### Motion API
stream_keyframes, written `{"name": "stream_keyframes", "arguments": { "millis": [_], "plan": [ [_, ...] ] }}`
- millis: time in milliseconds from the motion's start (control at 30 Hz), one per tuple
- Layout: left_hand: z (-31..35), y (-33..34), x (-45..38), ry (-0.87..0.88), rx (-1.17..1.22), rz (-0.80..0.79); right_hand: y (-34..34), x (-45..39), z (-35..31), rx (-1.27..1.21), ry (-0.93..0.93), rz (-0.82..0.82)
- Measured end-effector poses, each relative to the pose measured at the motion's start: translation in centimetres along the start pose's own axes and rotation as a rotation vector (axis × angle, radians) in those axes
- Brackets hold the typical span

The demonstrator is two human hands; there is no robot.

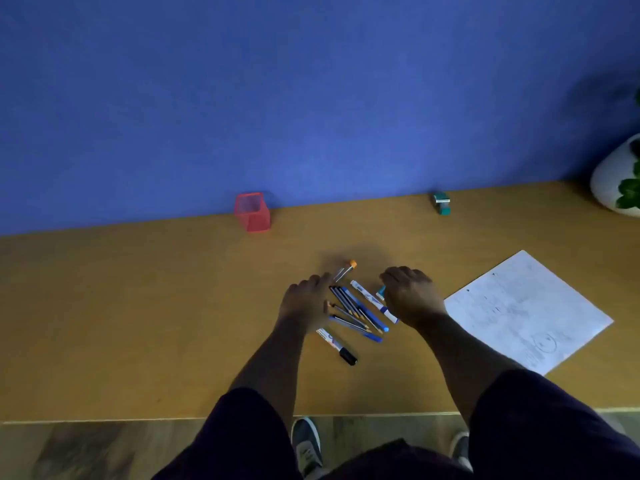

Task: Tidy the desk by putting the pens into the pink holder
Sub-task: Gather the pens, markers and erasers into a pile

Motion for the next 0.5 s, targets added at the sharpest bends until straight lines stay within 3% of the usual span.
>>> {"name": "stream_keyframes", "arguments": {
  "millis": [233, 500],
  "plan": [
    [0.1, 2.9, 1.5, -0.121, 0.042, -0.174, 1.0, 0.5, -1.9, 0.046, 0.014, -0.082],
    [-0.7, 5.5, 3.2, -0.292, 0.103, -0.227, 4.2, 1.2, -3.8, -0.045, 0.098, -0.282]
  ]
}}
Point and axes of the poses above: each hand's wrist, its own x-axis away from the middle knuckle, its own y-axis out of the palm, z = x × y, the point moved 9 cm from there along -x, towards the middle knuckle, and after that the axes turned 14 degrees about z, right-handed, at the moved point
